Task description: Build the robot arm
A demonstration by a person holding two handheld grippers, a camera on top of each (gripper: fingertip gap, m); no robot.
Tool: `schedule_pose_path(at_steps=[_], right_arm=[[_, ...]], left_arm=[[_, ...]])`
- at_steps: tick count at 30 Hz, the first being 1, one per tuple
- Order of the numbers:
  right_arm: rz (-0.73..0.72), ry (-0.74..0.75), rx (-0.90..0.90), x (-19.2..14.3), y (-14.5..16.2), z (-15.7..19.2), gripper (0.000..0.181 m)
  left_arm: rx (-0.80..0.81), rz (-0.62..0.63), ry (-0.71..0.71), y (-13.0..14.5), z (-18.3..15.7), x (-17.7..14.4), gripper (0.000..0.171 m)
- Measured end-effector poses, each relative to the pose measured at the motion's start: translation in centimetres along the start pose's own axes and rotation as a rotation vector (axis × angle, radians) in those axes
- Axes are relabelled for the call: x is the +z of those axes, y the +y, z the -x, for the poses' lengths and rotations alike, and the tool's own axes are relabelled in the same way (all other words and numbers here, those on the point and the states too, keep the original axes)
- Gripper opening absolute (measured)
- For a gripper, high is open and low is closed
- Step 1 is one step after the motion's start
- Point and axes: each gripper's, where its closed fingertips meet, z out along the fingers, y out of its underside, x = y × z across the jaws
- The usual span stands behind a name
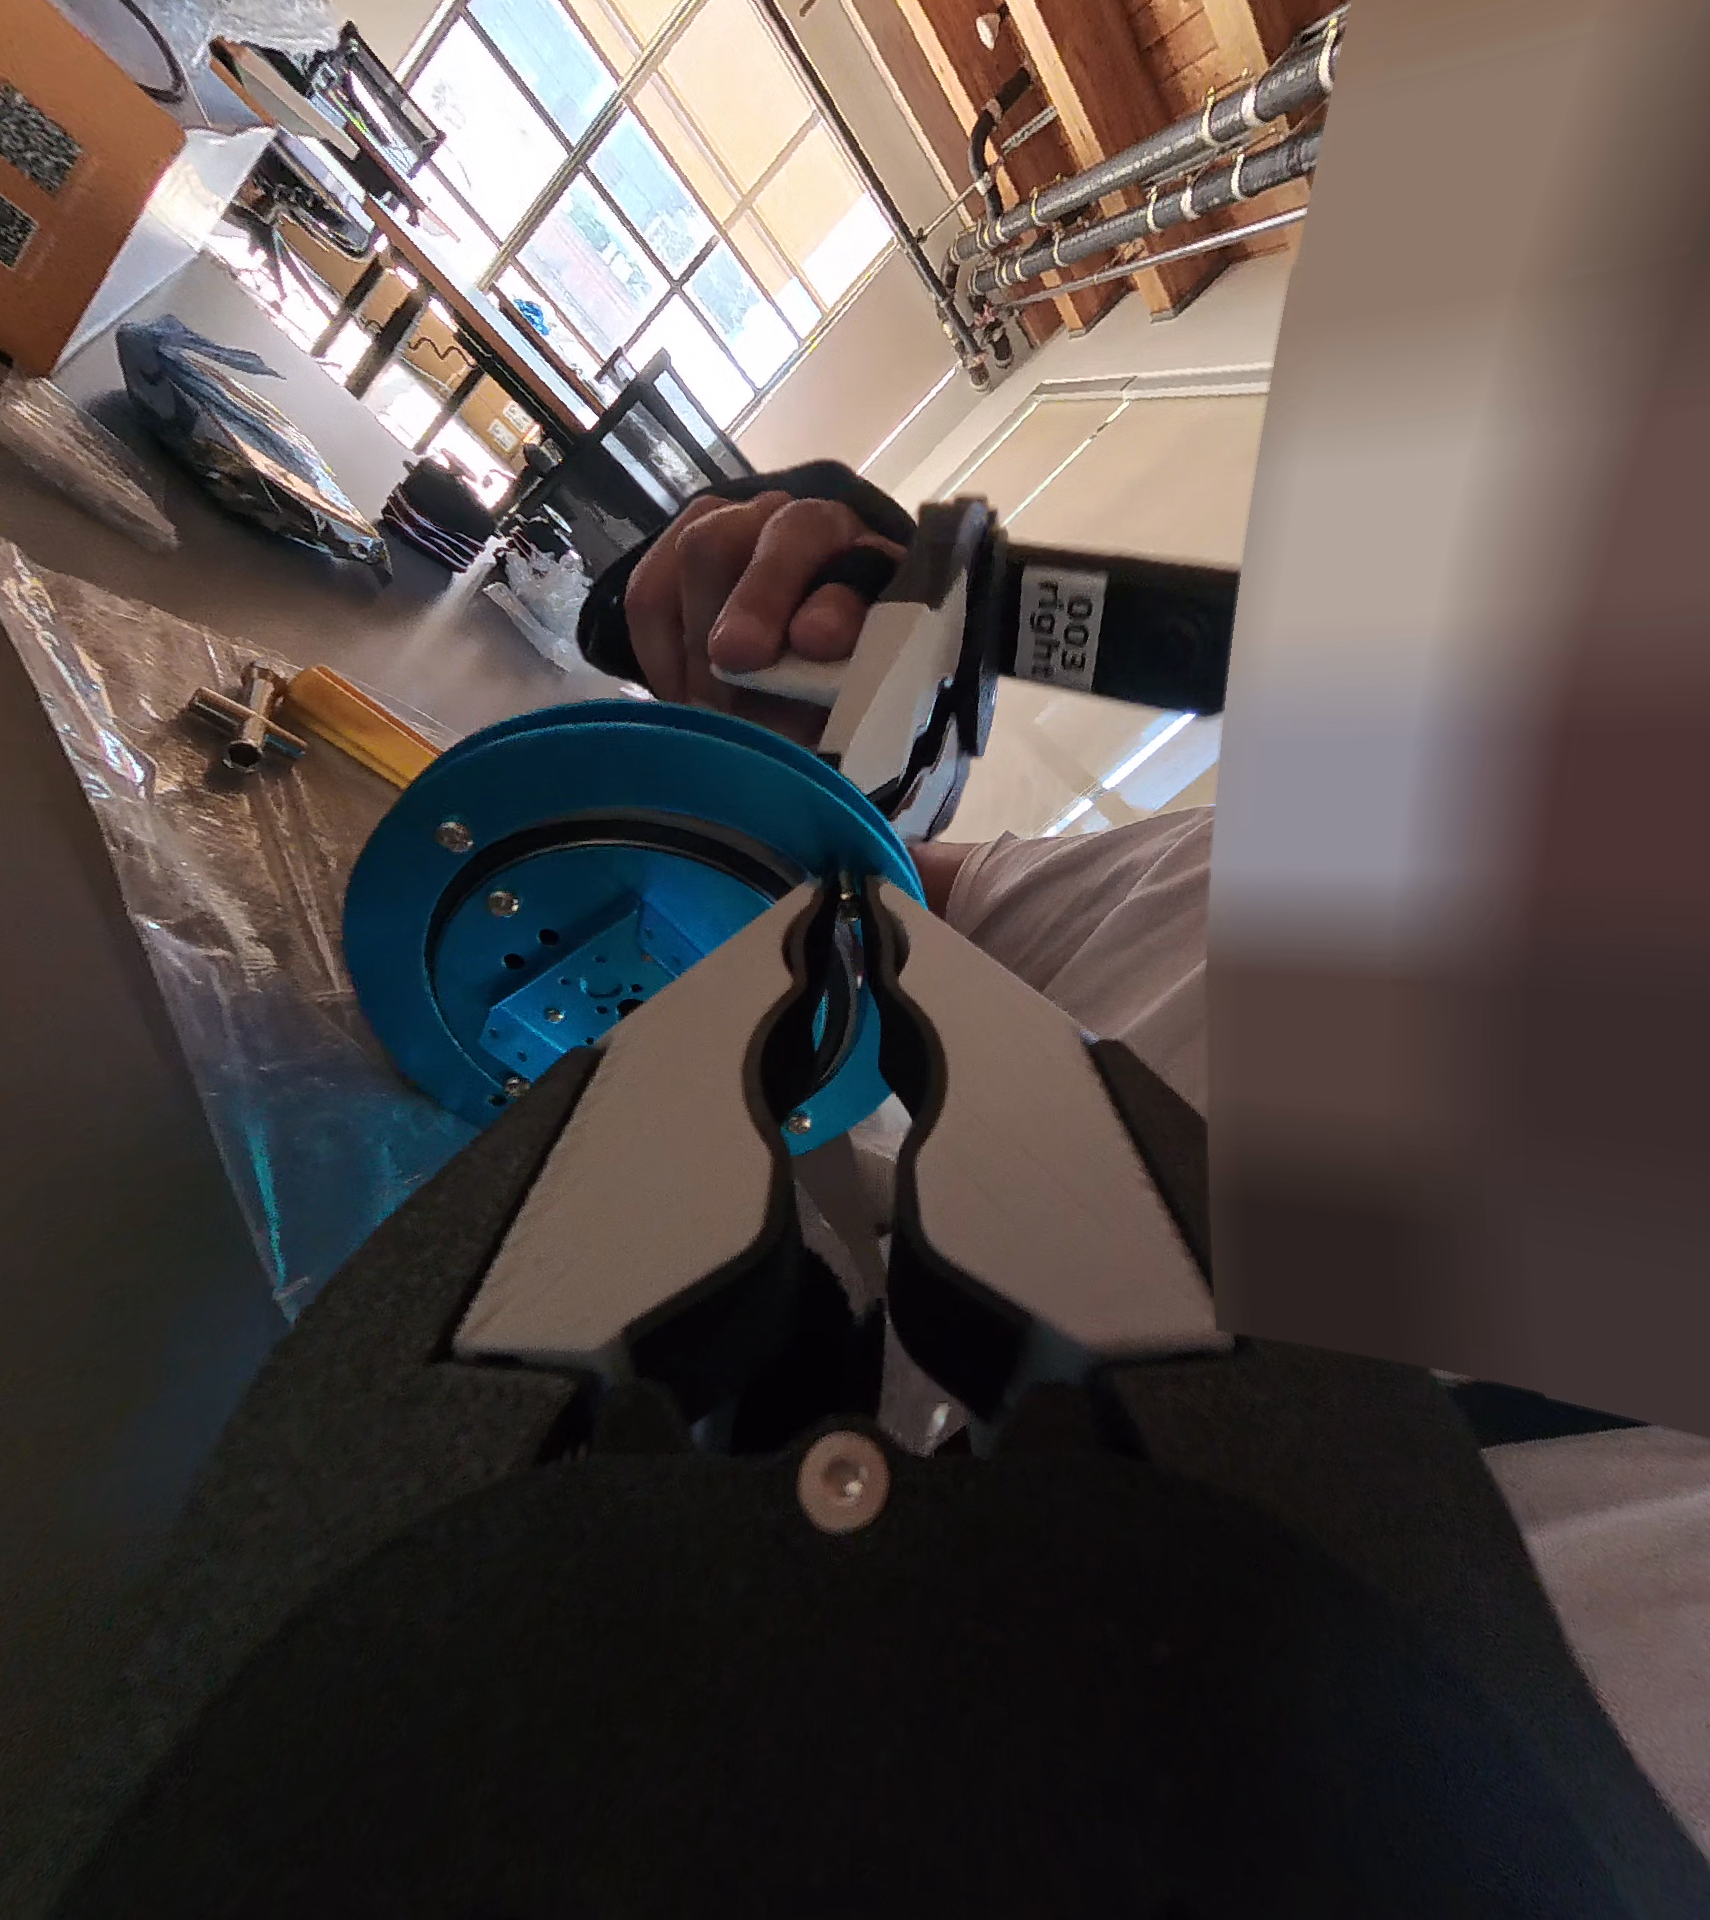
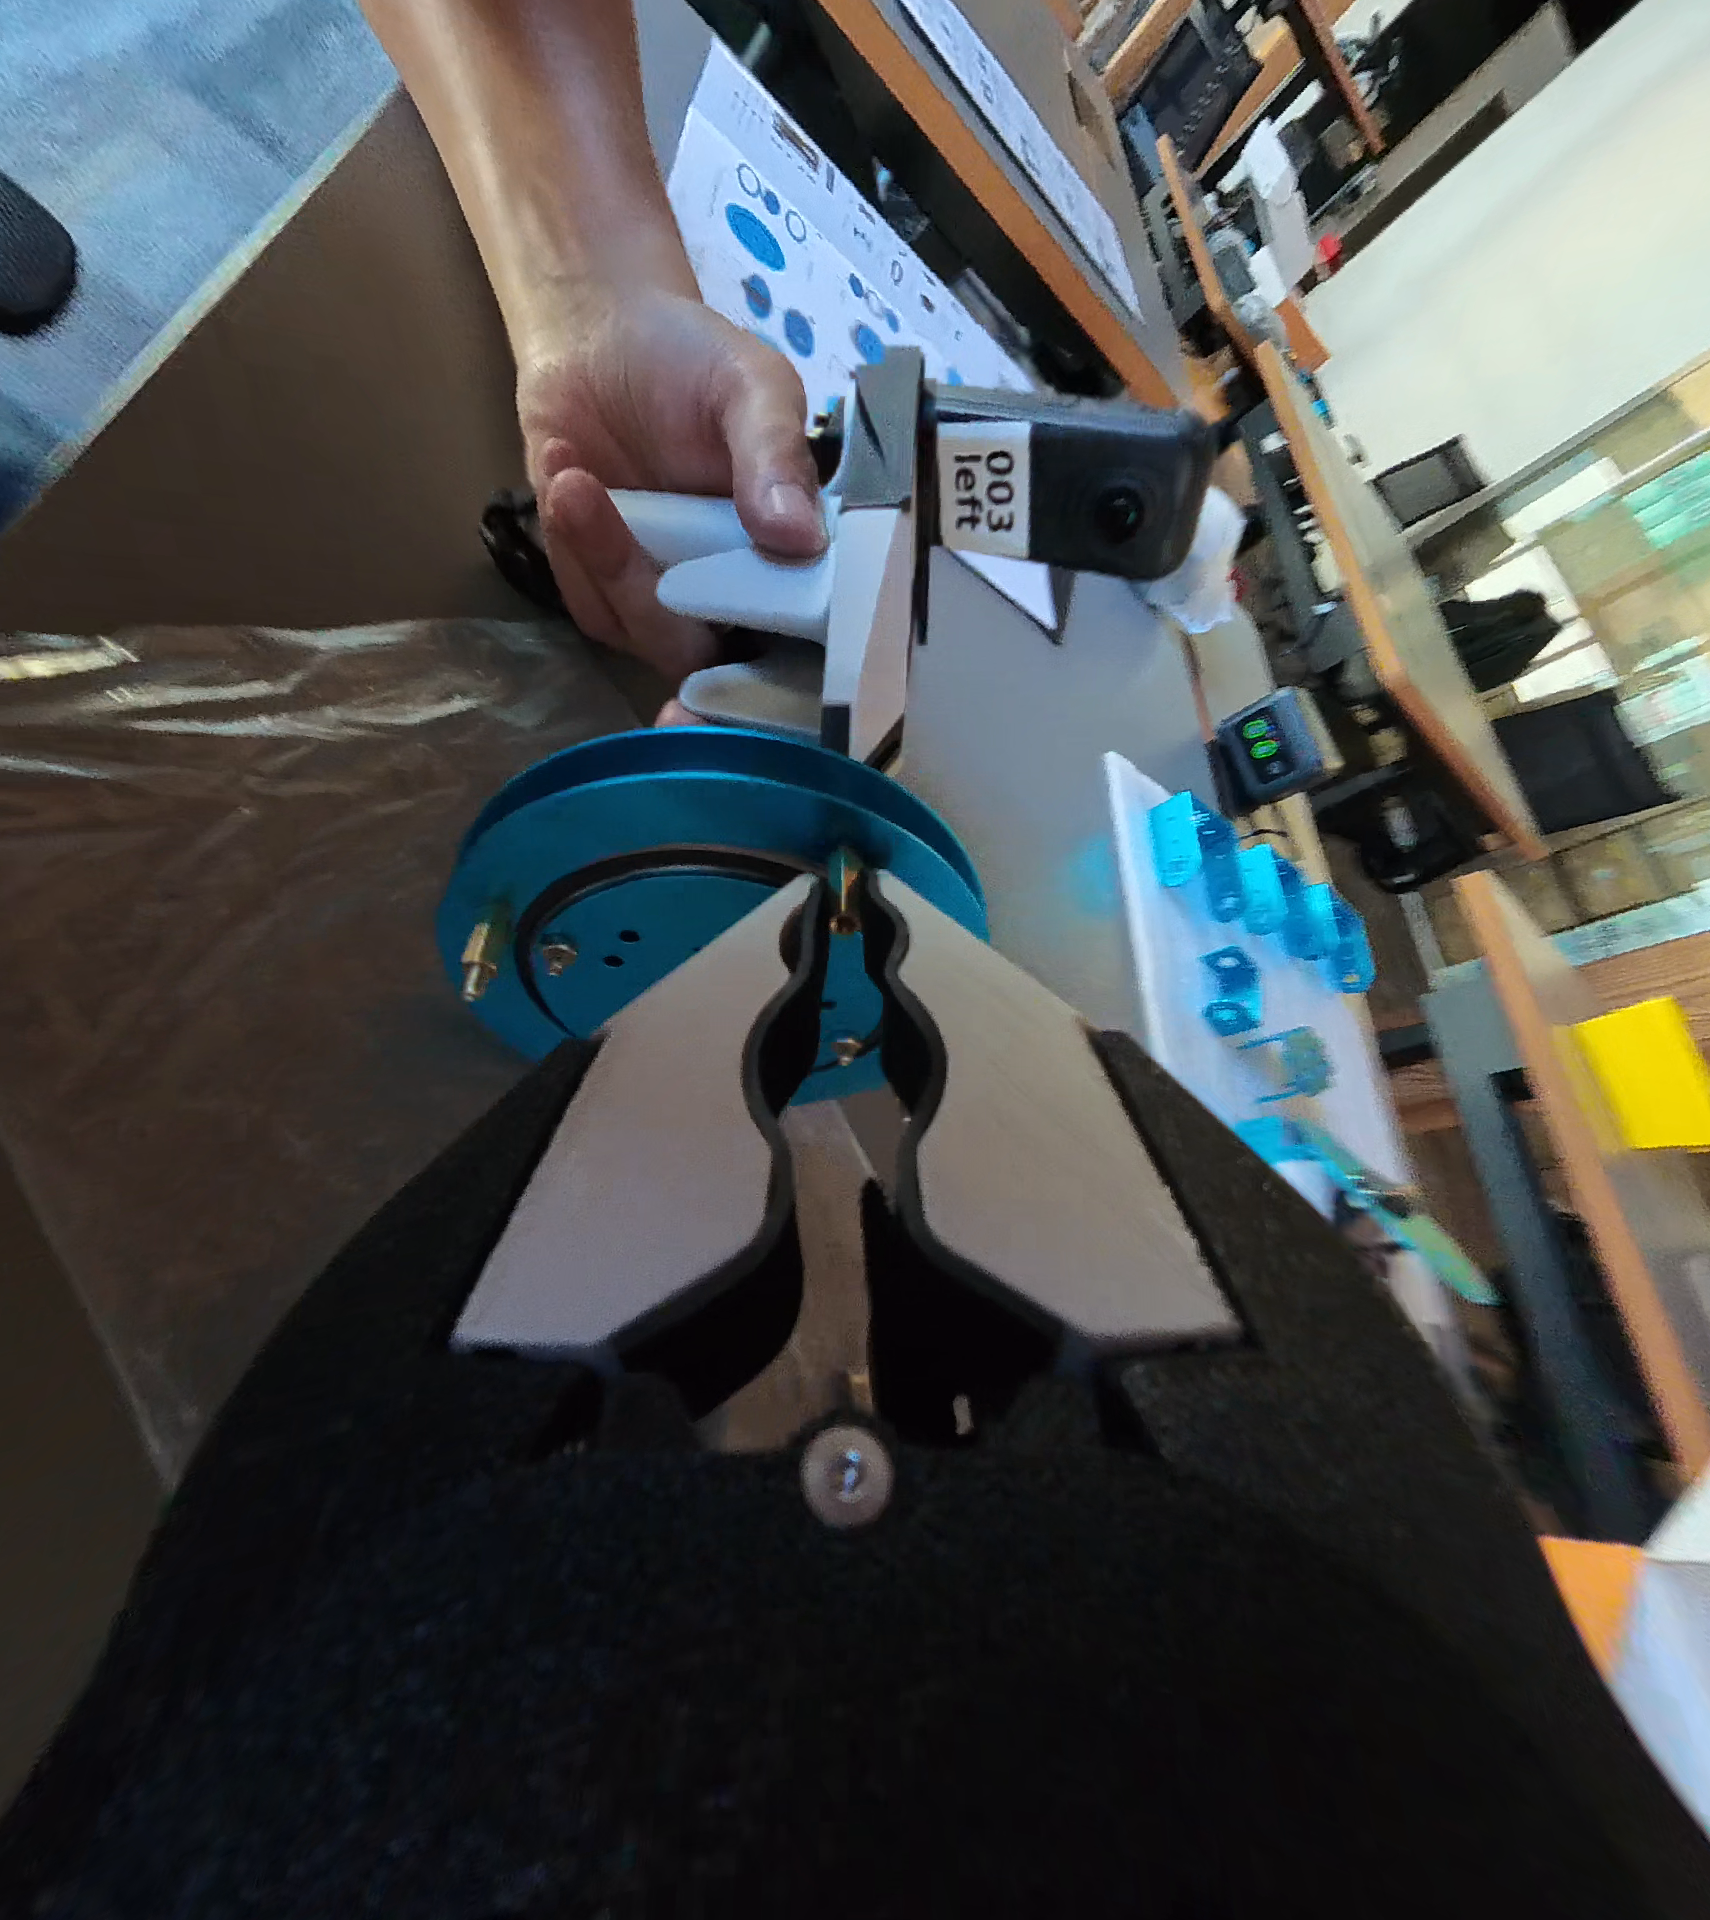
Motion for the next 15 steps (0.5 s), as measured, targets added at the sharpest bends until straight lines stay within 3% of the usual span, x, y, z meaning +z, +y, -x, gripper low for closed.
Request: schedule_pose_path(at_steps=[1, 10, 15], right_arm=[[-0.009, -0.032, 0.057, -0.01, -0.03, 0.06, 0.004], [-0.033, -0.337, 0.719, 0.11, 0.1, 0.39, 0.004], [-0.109, -0.604, 1.213, -0.39, -0.33, 0.95, 0.003]], left_arm=[[0.024, 0.005, -0.012, 0.03, -0.01, 0.01, 0.003], [0.153, 0.034, -0.081, 0.05, -0.03, -0.05, 0.003], [0.191, 0.056, -0.088, 0.44, -0.23, 0.31, 0.003]])
